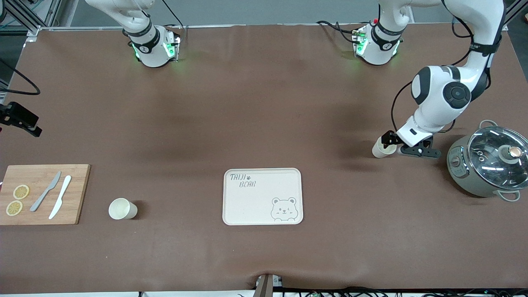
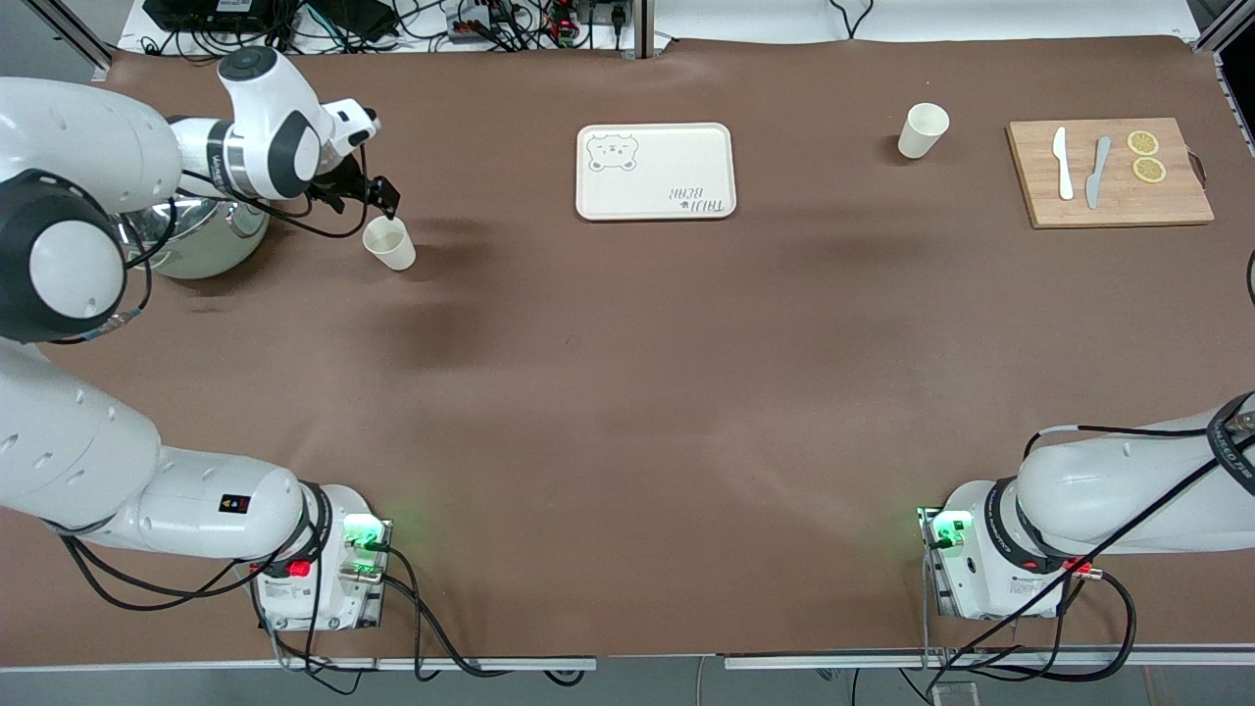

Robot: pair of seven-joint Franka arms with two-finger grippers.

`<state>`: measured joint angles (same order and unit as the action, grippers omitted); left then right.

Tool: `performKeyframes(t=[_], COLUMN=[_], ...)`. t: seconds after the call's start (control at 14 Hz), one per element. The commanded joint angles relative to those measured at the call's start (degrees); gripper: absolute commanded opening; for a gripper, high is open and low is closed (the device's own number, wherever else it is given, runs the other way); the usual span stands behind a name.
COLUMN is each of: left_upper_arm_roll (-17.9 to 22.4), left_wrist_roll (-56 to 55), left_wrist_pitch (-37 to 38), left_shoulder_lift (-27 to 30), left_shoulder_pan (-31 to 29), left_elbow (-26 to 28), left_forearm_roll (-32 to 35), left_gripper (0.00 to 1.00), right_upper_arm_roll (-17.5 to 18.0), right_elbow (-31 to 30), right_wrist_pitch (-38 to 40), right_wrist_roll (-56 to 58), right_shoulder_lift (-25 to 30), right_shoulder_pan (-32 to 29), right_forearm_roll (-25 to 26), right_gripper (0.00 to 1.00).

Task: Place white IKEA cup upright on tray with both arms
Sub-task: 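Move the left gripper down toward the white cup beside the pot, then close the left gripper on the white cup's rim and lift it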

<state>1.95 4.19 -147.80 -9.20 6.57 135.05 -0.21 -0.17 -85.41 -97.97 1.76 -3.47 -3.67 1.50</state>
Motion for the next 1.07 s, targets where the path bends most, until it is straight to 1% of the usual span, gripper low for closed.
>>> performKeyframes(t=[0.0, 0.29, 0.64, 0.71, 0.79, 0.86, 1.0], left_upper_arm_roll=[-0.46, -0.28, -0.28, -0.37, -0.28, -0.28, -0.37], left_wrist_roll=[-1.02, -1.02, -0.50, -1.63, -2.16, -2.08, -2.16], left_wrist_pitch=[-2.67, -4.86, -5.05, -5.05, -5.05, -5.05, -5.05], left_shoulder_lift=[-2.22, -4.50, -5.83, -6.18, -6.27, -6.35, -6.36], left_shoulder_pan=[-0.59, -0.59, -1.30, -1.30, -1.30, -1.30, -1.21], left_elbow=[0.12, -0.05, -0.32, -0.32, -0.32, -0.32, -0.58], left_forearm_roll=[0.38, 0.38, 0.47, 0.47, 0.47, 0.56, 0.56], left_gripper=[1.00, 1.00, 1.00, 0.77, 0.09, 0.00, 0.00], right_upper_arm_roll=[0.43, 0.43, 0.52, 0.52, 0.52, 0.52, 0.52], right_elbow=[1.12, 1.12, 1.12, 1.12, 1.12, 1.12, 1.12], right_wrist_pitch=[0.15, -0.55, -0.73, -0.73, -0.73, -0.73, -0.73], right_wrist_roll=[-0.09, -0.09, -0.09, -0.09, -0.09, -0.09, -0.09], right_shoulder_lift=[-0.93, -1.45, -1.54, -1.54, -1.54, -1.54, -1.54], right_shoulder_pan=[-0.46, -0.46, -0.20, -0.20, -0.20, -0.11, 0.15], right_forearm_roll=[-0.54, -0.62, -0.62, -0.62, -0.62, -0.62, -0.62], right_gripper=[1.00, 1.00, 1.00, 1.00, 1.00, 1.00, 1.00])
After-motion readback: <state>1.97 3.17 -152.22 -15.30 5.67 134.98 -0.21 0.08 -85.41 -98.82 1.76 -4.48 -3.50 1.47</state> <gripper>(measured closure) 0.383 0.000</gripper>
